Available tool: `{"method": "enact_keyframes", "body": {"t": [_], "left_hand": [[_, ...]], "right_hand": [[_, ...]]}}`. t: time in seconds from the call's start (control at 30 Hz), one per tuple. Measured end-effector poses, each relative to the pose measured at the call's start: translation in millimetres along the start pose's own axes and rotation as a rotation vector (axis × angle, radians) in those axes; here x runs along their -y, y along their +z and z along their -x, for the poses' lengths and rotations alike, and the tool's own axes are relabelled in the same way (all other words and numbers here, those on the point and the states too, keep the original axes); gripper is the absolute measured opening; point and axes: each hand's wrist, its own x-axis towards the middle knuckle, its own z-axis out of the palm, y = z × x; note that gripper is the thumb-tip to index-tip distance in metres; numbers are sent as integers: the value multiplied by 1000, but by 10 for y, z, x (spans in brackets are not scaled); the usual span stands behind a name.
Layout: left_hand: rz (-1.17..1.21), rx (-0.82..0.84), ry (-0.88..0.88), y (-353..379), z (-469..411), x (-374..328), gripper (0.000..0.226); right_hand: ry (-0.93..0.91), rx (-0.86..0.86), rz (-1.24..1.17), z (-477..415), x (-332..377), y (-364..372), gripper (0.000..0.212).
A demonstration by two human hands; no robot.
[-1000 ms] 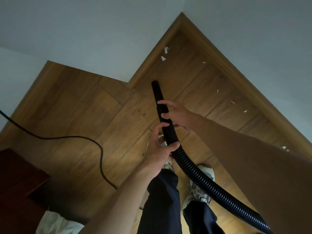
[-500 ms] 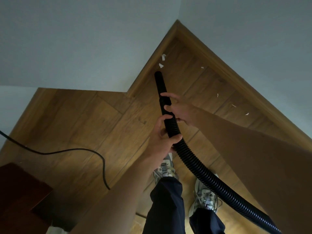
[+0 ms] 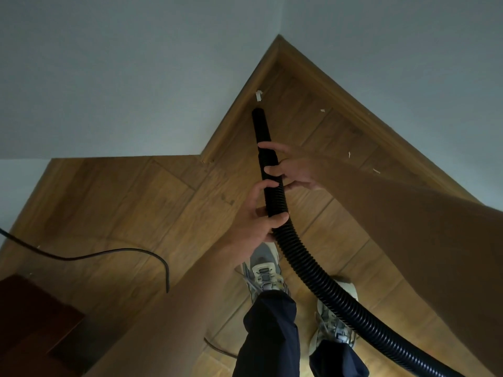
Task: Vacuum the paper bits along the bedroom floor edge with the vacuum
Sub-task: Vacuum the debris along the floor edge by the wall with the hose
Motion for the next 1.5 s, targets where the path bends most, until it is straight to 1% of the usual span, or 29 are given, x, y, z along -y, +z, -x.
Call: {"method": "enact_keyframes", "body": {"t": [0.17, 0.37, 0.53, 0.8, 0.9, 1.03, 1.17, 1.27, 1.37, 1.5], "left_hand": [[-14, -11, -12, -53, -76, -62, 53], [-49, -48, 4, -57, -170, -133, 53], [-79, -53, -8, -23, -206, -179, 54], [-144, 11, -58, 158, -232, -212, 55], [-141, 18, -68, 249, -244, -211, 55], [-99, 27, -57, 287, -225, -165, 54], [-54, 13, -21, 213, -139, -93, 52], [-17, -29, -6, 98, -85, -55, 52], [12, -54, 2, -11, -99, -73, 53], [-10, -67, -11, -58, -157, -87, 52]], "right_hand": [[-34, -31, 6, -53, 63, 44, 55], [-93, -123, -22, -85, 100, 71, 46], [-99, -177, -28, -100, 99, 58, 47], [-87, -232, -133, 20, -109, -180, 47], [-88, -255, -124, 52, -153, -247, 47], [-86, -233, -81, 84, -145, -272, 47], [-67, -151, -9, 38, -81, -130, 45], [-67, -100, 28, -27, -18, 20, 45], [-90, -112, 33, -122, 58, 134, 46], [-106, -129, 38, -184, 80, 166, 46]]}}
